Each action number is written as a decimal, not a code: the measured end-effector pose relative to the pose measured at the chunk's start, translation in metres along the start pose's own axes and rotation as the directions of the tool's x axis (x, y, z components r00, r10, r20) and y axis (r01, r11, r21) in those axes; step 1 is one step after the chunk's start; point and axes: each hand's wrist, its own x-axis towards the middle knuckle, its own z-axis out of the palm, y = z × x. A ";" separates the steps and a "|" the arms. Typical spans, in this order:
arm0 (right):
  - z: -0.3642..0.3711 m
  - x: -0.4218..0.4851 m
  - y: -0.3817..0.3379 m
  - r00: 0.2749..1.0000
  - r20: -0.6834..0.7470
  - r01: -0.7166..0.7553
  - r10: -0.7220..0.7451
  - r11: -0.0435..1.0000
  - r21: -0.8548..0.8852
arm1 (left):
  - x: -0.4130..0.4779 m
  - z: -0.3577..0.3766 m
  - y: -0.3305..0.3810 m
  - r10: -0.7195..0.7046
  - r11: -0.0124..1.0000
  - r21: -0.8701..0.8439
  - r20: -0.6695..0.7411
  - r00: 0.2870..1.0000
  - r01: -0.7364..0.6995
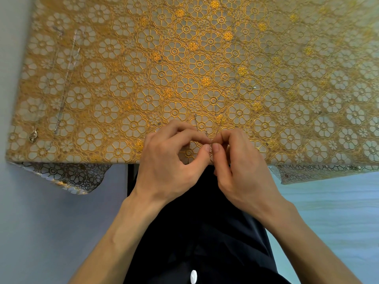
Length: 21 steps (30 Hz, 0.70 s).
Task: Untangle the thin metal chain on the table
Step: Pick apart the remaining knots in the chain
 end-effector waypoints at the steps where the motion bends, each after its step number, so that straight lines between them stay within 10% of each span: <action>1: 0.000 0.000 0.000 1.000 -0.001 0.005 -0.005 1.000 -0.010 | 0.000 0.000 0.000 0.008 1.000 0.011 -0.003 1.000 -0.008; 21: -0.007 -0.002 -0.003 0.999 0.021 0.031 -0.030 0.999 -0.031 | 0.003 -0.003 0.000 0.096 0.994 0.051 -0.032 0.995 -0.094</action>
